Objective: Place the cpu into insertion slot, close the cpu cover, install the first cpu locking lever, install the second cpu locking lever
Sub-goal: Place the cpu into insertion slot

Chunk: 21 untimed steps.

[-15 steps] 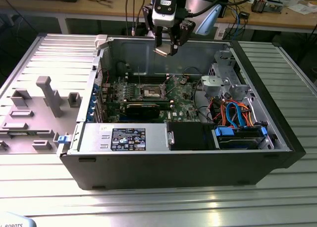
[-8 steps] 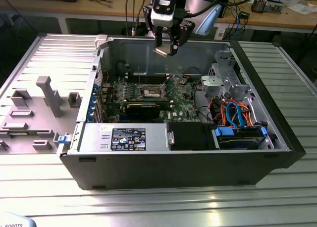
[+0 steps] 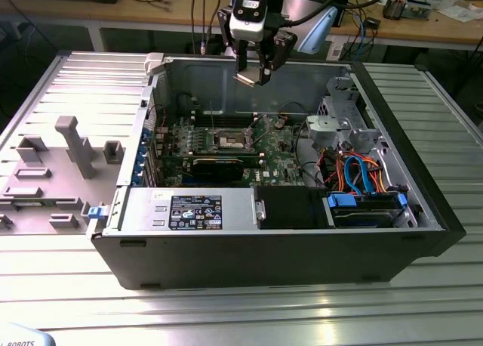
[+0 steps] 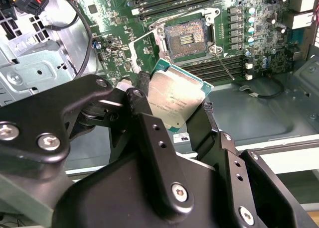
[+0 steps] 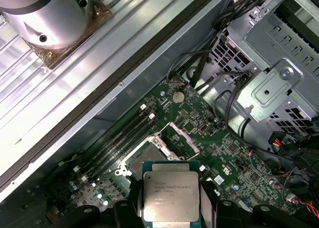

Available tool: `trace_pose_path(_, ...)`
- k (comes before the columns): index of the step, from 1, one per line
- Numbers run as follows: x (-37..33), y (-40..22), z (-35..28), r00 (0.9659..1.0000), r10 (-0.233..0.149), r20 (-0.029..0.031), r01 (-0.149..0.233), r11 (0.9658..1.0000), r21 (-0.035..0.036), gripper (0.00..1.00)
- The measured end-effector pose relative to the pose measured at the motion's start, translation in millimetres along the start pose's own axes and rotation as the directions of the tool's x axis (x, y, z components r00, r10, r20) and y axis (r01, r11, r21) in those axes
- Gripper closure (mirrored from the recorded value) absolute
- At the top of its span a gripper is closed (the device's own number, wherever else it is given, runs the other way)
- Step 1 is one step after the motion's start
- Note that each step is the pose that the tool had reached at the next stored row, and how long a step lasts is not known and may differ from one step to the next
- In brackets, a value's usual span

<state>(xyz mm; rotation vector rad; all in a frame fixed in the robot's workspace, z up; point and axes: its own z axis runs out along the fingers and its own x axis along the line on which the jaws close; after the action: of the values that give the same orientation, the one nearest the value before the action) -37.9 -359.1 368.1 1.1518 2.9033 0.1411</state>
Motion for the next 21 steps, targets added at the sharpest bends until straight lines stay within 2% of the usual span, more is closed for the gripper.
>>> trace_pose_path(4, 0.0, 0.0, 0.1, 0.9991, 0.041, 0.0037, -0.041, 0.9991, -0.0010, 0.45)
trace_pose_path(6, 0.0, 0.0, 0.2, 0.9976, 0.069, 0.0062, -0.069, 0.9976, -0.0016, 0.45)
trace_pose_path(8, 0.2, -0.2, 0.2, 0.9967, 0.081, 0.0072, -0.081, 0.9967, -0.0018, 0.45)
trace_pose_path(21, 0.3, -0.3, 0.3, 0.9964, 0.084, 0.0075, -0.084, 0.9964, -0.0020, 0.45)
